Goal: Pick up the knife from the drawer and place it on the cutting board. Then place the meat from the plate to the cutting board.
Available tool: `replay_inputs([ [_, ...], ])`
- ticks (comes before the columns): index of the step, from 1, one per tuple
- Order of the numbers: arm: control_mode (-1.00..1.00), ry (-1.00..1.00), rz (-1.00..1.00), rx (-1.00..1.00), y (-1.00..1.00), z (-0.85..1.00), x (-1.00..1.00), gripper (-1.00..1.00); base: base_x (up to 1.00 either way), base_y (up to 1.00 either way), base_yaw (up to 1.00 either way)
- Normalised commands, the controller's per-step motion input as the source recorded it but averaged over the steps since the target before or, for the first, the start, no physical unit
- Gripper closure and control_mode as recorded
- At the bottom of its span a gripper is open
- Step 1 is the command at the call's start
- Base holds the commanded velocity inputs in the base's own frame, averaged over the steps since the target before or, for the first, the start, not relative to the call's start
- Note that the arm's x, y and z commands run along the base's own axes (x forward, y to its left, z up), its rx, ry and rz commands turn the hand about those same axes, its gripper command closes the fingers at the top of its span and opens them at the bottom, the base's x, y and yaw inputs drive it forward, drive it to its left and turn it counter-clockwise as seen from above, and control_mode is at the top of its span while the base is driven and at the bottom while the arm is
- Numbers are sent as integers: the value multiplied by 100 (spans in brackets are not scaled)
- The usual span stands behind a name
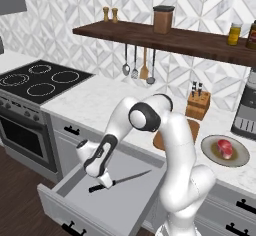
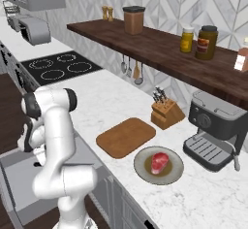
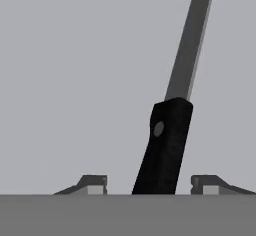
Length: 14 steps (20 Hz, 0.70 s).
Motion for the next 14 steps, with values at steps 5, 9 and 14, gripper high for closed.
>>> replay_inputs([
  [5, -100, -35, 0, 1, -2, -86, -100, -100, 0, 0, 0],
  [9, -100, -25, 0, 6, 0, -79, -57, -100, 0, 0, 0],
  [14, -100, 3, 0, 2, 0, -100, -22, -100, 0, 0, 0],
])
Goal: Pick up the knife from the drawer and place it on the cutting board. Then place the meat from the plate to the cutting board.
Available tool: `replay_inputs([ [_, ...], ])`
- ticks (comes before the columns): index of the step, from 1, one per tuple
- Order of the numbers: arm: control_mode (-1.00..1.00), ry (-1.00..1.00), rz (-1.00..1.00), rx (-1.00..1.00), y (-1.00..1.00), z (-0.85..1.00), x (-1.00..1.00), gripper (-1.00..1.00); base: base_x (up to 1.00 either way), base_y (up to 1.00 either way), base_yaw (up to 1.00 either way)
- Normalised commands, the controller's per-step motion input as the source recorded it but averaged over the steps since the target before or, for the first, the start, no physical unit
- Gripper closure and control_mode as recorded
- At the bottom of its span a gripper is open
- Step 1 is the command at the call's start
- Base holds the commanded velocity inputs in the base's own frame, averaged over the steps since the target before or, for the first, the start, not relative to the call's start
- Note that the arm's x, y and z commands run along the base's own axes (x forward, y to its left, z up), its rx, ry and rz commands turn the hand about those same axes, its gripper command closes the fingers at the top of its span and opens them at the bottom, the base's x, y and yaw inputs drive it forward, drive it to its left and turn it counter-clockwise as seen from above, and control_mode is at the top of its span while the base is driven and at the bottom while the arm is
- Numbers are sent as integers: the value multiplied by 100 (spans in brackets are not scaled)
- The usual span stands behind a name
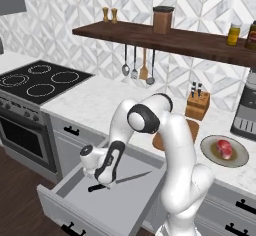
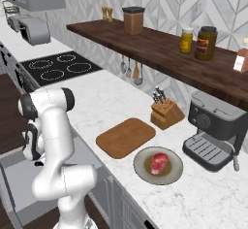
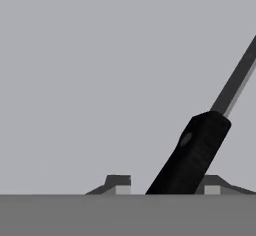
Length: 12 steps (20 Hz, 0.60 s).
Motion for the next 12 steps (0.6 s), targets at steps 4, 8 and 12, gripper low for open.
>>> replay_inputs([
  [4, -100, 12, 0, 0, 27, -100, -40, 100, 0, 0, 0],
  [8, -100, 6, 0, 0, 15, -85, -74, 100, 0, 0, 0],
  [12, -100, -22, 0, 0, 7, -24, -86, 100, 0, 0, 0],
])
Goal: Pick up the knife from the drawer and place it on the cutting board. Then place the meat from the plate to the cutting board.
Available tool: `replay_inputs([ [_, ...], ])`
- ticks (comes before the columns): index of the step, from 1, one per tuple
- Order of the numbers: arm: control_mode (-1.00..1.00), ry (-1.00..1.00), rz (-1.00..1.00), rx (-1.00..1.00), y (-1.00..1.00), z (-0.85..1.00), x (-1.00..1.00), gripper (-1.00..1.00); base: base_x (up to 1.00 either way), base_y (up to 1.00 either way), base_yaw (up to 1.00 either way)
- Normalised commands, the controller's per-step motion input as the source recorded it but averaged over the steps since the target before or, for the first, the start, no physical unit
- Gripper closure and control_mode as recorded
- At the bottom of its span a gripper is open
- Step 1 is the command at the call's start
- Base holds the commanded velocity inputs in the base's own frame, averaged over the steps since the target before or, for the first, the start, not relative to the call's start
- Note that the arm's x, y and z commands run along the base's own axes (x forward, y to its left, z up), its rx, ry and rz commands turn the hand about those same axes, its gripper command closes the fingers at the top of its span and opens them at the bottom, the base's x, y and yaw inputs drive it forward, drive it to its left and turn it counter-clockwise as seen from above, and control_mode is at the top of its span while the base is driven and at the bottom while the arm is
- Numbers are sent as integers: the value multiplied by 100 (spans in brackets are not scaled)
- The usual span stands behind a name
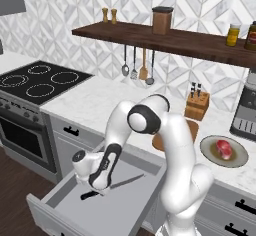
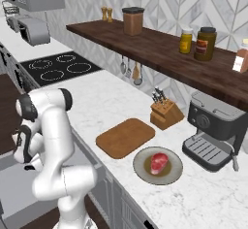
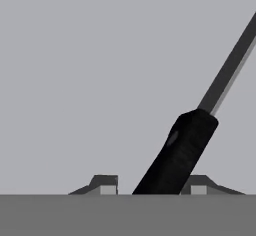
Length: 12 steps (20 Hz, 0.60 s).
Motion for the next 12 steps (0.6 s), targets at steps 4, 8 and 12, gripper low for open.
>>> replay_inputs([
  [4, -100, -24, 0, 0, 1, 20, -69, 100, 0, 0, 0],
  [8, -100, -4, -1, 4, 1, 58, -55, 100, 0, 0, 0],
  [12, -100, 1, -3, 0, 28, 91, -73, 100, 0, 0, 0],
])
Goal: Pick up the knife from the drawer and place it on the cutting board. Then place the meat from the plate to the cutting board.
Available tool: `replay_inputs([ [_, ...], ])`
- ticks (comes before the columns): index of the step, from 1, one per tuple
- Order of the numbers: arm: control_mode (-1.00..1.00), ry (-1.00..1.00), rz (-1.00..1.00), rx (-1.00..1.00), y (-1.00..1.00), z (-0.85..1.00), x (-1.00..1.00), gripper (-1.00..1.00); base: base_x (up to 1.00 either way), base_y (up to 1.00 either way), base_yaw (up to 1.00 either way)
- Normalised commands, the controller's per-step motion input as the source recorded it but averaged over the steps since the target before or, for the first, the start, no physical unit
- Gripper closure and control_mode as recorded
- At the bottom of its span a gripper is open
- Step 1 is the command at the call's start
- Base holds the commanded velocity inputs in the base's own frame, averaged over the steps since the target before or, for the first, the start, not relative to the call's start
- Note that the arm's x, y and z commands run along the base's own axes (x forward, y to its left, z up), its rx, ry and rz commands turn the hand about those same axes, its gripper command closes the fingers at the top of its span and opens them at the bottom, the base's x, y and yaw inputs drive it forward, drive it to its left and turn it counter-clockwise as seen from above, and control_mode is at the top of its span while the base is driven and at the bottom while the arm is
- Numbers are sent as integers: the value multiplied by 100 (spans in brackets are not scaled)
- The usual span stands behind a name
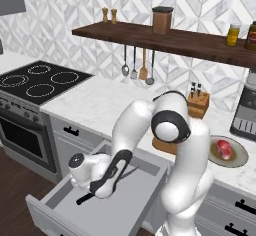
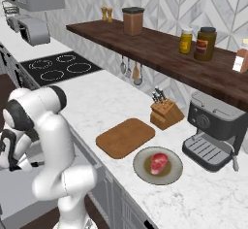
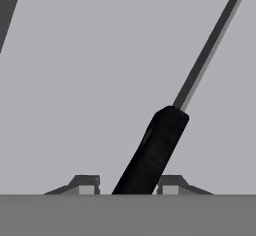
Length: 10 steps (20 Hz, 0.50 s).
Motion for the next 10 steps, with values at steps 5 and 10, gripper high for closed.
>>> replay_inputs([
  [5, -100, 0, -1, 0, 12, 99, -57, 100, 0, 0, 0],
  [10, -100, -1, 0, -1, -37, 100, -35, 100, 0, 0, 0],
])
